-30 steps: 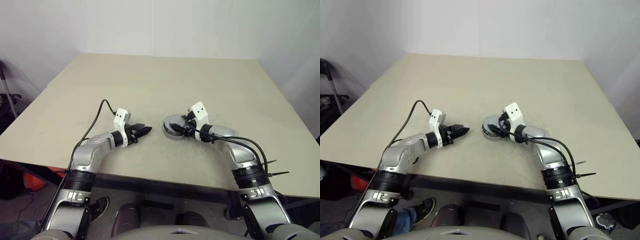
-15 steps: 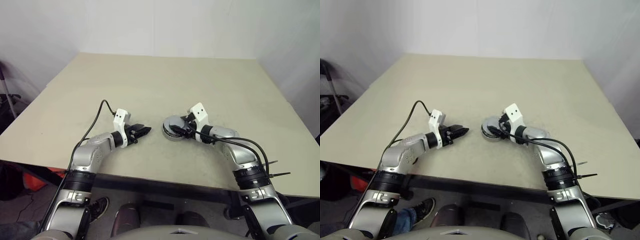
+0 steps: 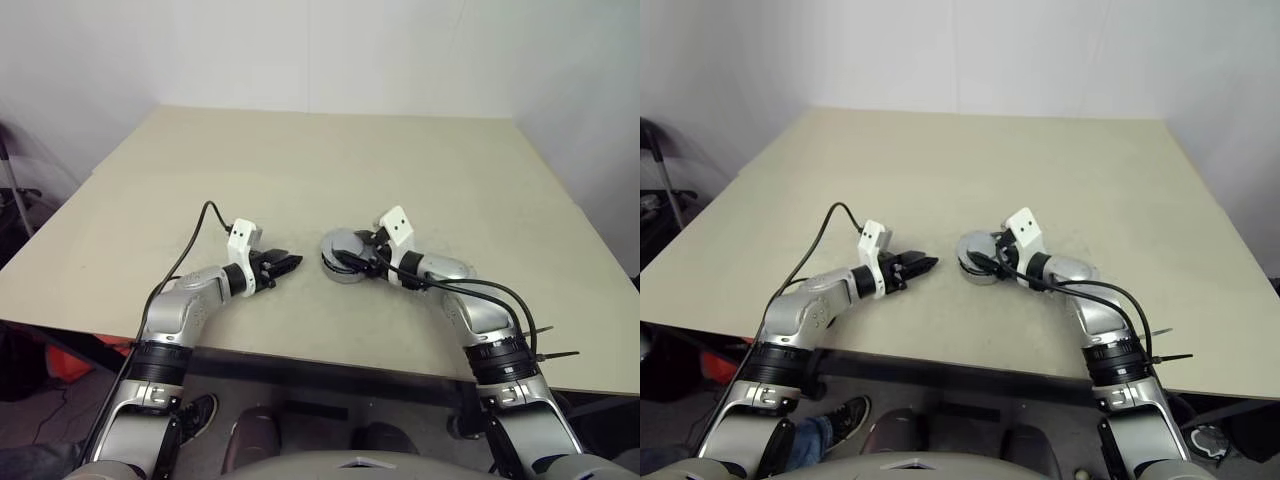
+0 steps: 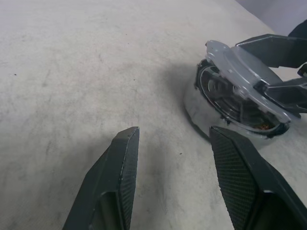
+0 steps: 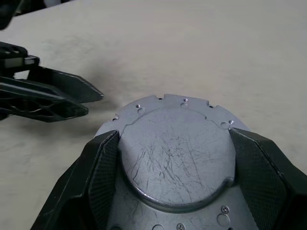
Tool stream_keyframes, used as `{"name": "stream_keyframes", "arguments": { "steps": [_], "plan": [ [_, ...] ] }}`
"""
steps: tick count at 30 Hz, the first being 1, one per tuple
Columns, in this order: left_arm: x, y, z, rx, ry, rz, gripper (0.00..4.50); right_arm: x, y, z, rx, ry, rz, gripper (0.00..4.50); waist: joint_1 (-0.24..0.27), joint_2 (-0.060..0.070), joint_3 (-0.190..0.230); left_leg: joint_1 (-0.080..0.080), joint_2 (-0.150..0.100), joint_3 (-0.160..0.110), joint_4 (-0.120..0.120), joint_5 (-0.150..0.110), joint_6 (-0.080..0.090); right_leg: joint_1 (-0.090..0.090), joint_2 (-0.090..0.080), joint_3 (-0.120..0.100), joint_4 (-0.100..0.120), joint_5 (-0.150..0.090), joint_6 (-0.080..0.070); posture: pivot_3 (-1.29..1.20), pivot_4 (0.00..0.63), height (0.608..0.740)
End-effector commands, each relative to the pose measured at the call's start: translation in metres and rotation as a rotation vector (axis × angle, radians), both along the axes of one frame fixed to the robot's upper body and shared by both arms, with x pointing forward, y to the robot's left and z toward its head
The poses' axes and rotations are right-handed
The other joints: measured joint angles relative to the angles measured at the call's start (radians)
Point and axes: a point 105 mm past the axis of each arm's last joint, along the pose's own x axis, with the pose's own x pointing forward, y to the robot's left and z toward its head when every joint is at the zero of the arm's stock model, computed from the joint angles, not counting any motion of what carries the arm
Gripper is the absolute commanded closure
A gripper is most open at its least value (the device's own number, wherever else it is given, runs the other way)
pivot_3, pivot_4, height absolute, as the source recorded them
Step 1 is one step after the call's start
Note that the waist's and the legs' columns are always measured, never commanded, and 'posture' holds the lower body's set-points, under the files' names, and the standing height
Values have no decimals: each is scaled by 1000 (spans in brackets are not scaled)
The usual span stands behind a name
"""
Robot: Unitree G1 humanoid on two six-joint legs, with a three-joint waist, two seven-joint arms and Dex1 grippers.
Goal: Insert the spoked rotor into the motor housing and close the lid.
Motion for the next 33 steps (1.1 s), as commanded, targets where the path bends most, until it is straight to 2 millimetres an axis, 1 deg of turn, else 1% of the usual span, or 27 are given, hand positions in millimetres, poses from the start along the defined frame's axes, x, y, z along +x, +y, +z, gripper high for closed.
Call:
{"name": "stream_keyframes", "arguments": {
  "steps": [1,7,11,20,24,33],
  "plan": [
    [2,-1,9,-1,-37,-5,2051,2,-3,20,-13,-106,28,1351,0,0,0,0,0,0,0,0,0,0,0,0,0,0,0,0,0,740],
    [3,1,10,0,-42,1,2051,7,-10,17,-56,-118,13,1351,1,0,0,0,0,0,0,0,0,0,0,0,0,0,0,0,0,740],
    [3,1,10,1,-43,8,2051,5,-8,11,-85,-111,33,1351,1,0,0,0,0,0,1,0,0,0,0,0,0,0,0,0,0,740],
    [2,3,7,5,-37,19,2051,0,-7,10,-82,-99,66,1351,1,0,0,0,0,0,1,0,1,0,0,0,1,0,0,0,0,740],
    [3,3,8,5,-38,22,2051,2,-7,9,-92,-100,57,1351,1,0,0,0,0,0,1,0,1,0,0,0,1,0,0,0,0,740],
    [4,5,8,10,-39,28,2051,2,-9,-3,-145,-86,58,1351,1,0,0,0,0,0,1,0,1,0,0,0,1,0,0,0,0,740]
  ]
}}
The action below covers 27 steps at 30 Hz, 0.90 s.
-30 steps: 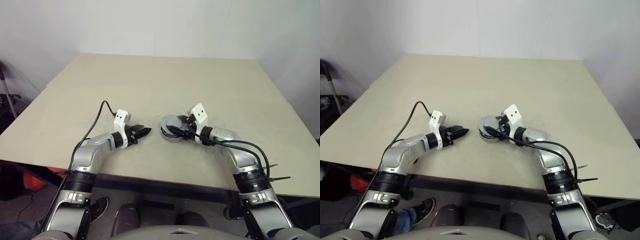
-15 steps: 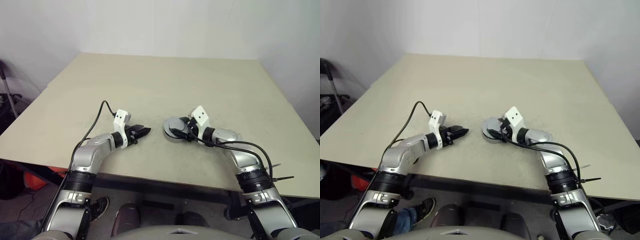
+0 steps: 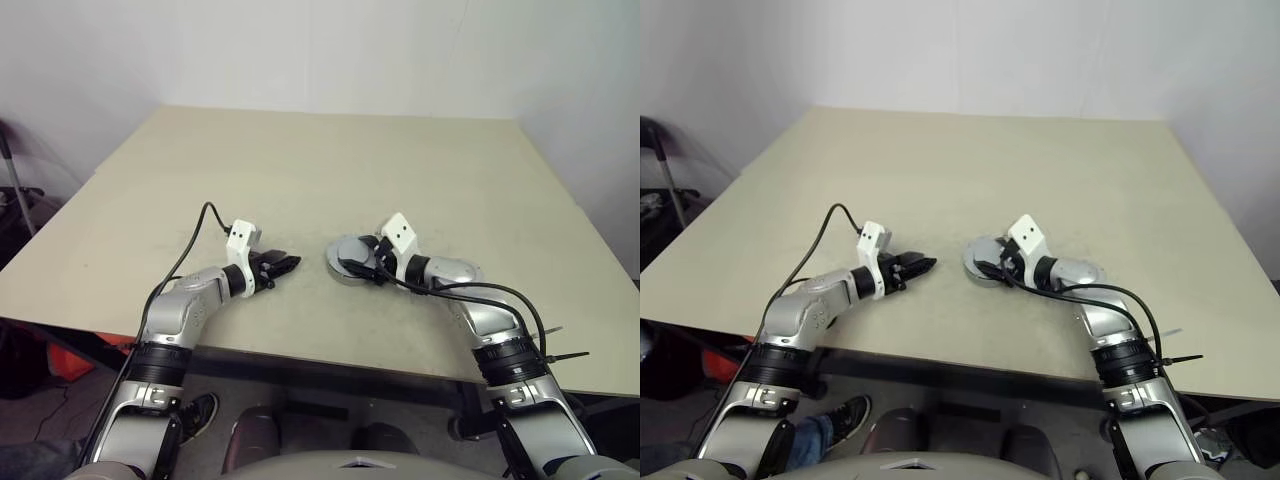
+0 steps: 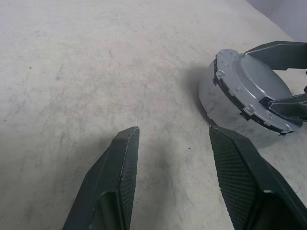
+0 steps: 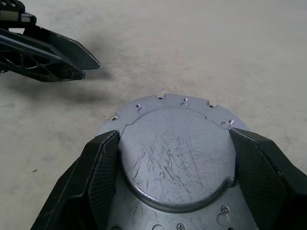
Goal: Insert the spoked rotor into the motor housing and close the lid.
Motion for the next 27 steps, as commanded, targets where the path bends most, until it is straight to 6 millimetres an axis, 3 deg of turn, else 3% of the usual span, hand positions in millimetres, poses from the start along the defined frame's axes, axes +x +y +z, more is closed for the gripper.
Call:
{"name": "stream_keyframes", "arguments": {
  "steps": [1,12,27],
  "plan": [
    [4,3,10,-4,-44,9,2051,3,1,8,-20,-51,12,1351,0,0,0,0,0,0,0,0,0,0,0,0,0,0,0,0,0,740],
    [4,4,10,-2,-45,11,2051,-1,-5,0,-52,-28,15,1351,1,0,0,1,0,0,0,0,0,1,0,0,0,0,0,0,0,740],
    [5,1,11,2,-45,1,2051,-6,-4,8,16,-11,19,1351,3,0,0,0,-1,0,1,-2,3,2,-2,0,0,0,0,0,0,740]
  ]
}}
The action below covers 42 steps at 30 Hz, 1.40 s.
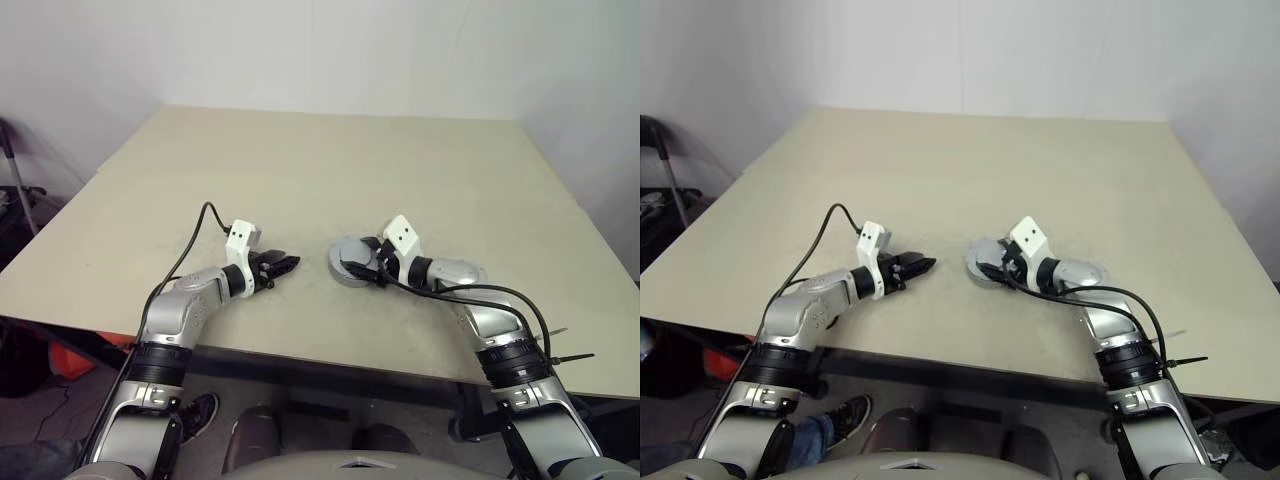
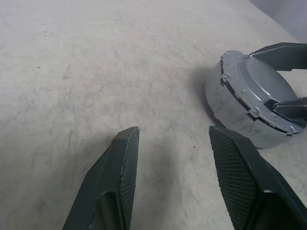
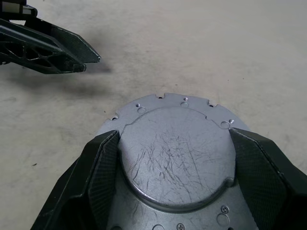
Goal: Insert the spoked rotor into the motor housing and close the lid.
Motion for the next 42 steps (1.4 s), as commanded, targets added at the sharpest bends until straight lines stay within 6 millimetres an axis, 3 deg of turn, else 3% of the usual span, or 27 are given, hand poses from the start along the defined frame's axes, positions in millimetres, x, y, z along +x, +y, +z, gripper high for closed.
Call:
{"name": "stream_keyframes", "arguments": {
  "steps": [1,25,36,42],
  "plan": [
    [5,1,12,-4,-44,-2,2051,-2,0,8,24,-16,14,1351,0,0,0,0,0,0,0,0,0,0,0,0,0,0,0,0,0,740],
    [4,-1,6,0,-33,7,2051,2,-1,5,3,-8,-2,1351,-1,0,0,0,0,0,1,0,0,0,0,0,0,0,0,0,0,740],
    [2,1,5,0,-31,20,2051,2,-15,-24,-119,69,-51,1351,-1,0,0,2,0,0,1,-1,1,3,0,0,0,0,0,0,0,740],
    [4,-10,19,-86,-38,10,2051,4,-15,-27,-127,76,-48,1351,-1,0,0,16,0,0,0,-2,3,17,-1,0,-2,-4,7,0,0,740]
  ]
}}
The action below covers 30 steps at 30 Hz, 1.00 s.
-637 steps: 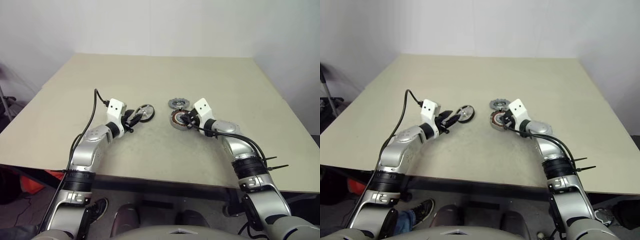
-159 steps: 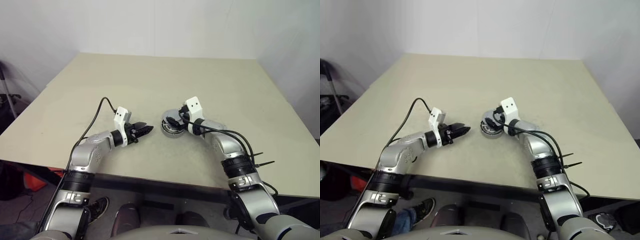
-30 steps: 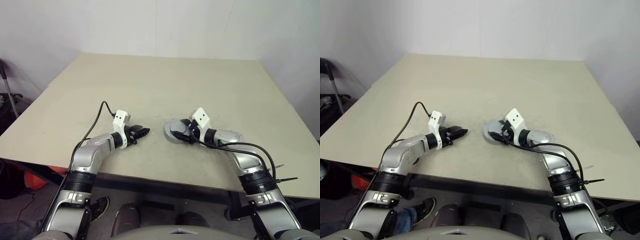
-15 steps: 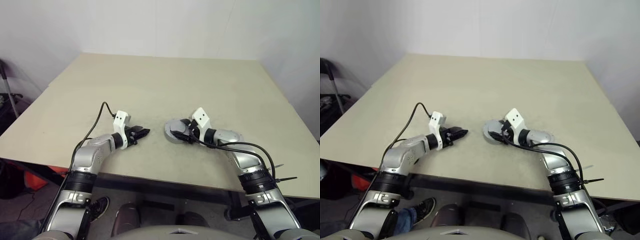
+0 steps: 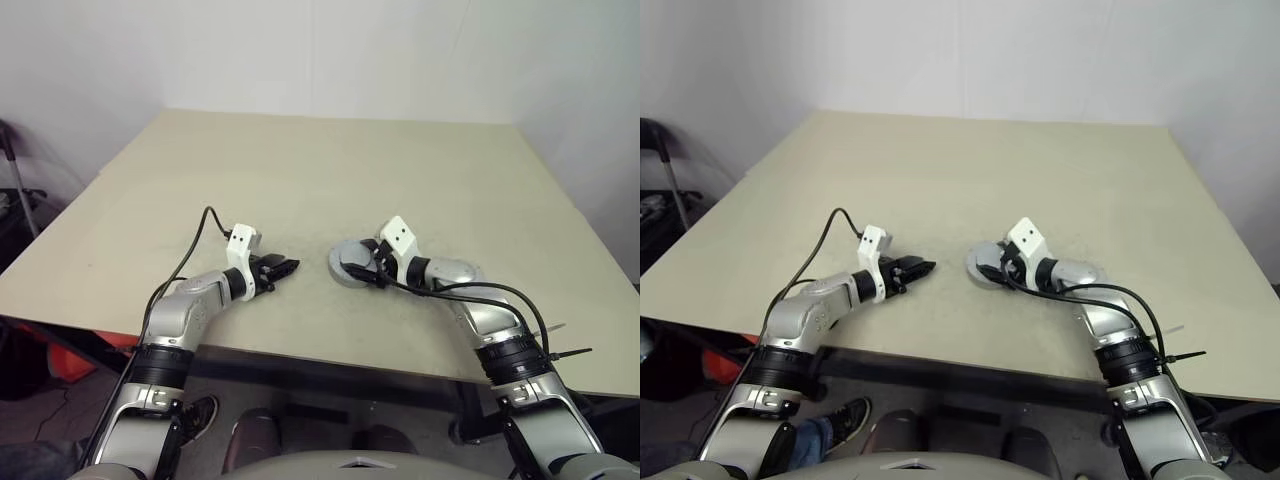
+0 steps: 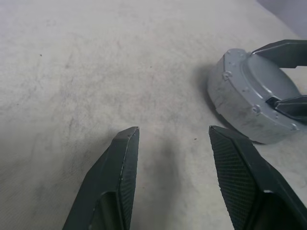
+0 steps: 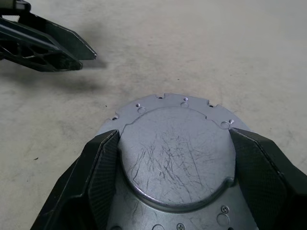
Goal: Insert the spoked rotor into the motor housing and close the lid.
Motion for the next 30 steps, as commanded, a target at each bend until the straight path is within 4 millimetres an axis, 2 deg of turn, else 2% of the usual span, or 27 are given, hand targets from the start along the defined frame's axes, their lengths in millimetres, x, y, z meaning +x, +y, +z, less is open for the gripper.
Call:
{"name": "stream_keyframes", "arguments": {
  "steps": [1,3,5,7,11,14,17,21,23,30],
  "plan": [
    [5,-12,28,-102,-59,-17,2051,0,-13,-18,-82,46,-37,1351,0,0,0,1,0,0,0,0,0,1,0,0,-1,0,0,0,0,740],
    [7,-20,33,-143,-47,-21,2051,0,-12,-18,-85,44,-35,1351,0,0,0,2,-1,0,0,0,0,3,-1,0,-2,0,0,0,0,740],
    [15,-28,34,-200,-2,1,2444,0,-12,-18,-86,44,-33,1351,0,0,0,4,-1,0,0,0,0,5,-1,0,-3,0,0,0,0,740],
    [17,-38,37,-234,13,-20,2964,0,-11,-19,-89,43,-33,1351,-1,-1,0,5,-1,0,-1,0,0,6,-1,0,-3,0,0,0,0,740],
    [22,-62,42,-295,57,-82,4393,0,-12,-19,-92,40,-36,1351,-2,-1,0,6,-1,0,-2,0,0,7,-1,0,-5,0,0,0,0,740],
    [23,-76,41,-315,101,-125,4454,-1,-12,-19,-90,38,-40,1351,-1,-1,0,6,-1,1,-3,0,0,6,-1,0,-6,0,0,0,0,740],
    [24,-84,32,-286,150,-140,4454,-2,-11,-19,-89,36,-42,1351,-1,-1,0,6,-1,1,-4,0,0,6,-1,0,-7,0,0,0,0,740],
    [24,-88,-11,-102,289,-87,4454,-2,-11,-19,-91,31,-51,1351,0,-2,-1,6,-1,1,-6,0,0,7,-1,0,-8,0,0,0,0,740],
    [25,-86,-21,-62,317,-62,4454,-2,-11,-18,-90,30,-54,1351,0,-2,-2,9,-1,0,-6,0,0,10,-1,0,-9,0,1,0,0,740],
    [20,-81,-19,-100,329,-83,4454,3,-18,-14,-66,32,-106,1351,0,-3,-3,13,-2,0,-8,0,0,15,-2,0,-13,-1,2,0,0,740]
  ]
}}
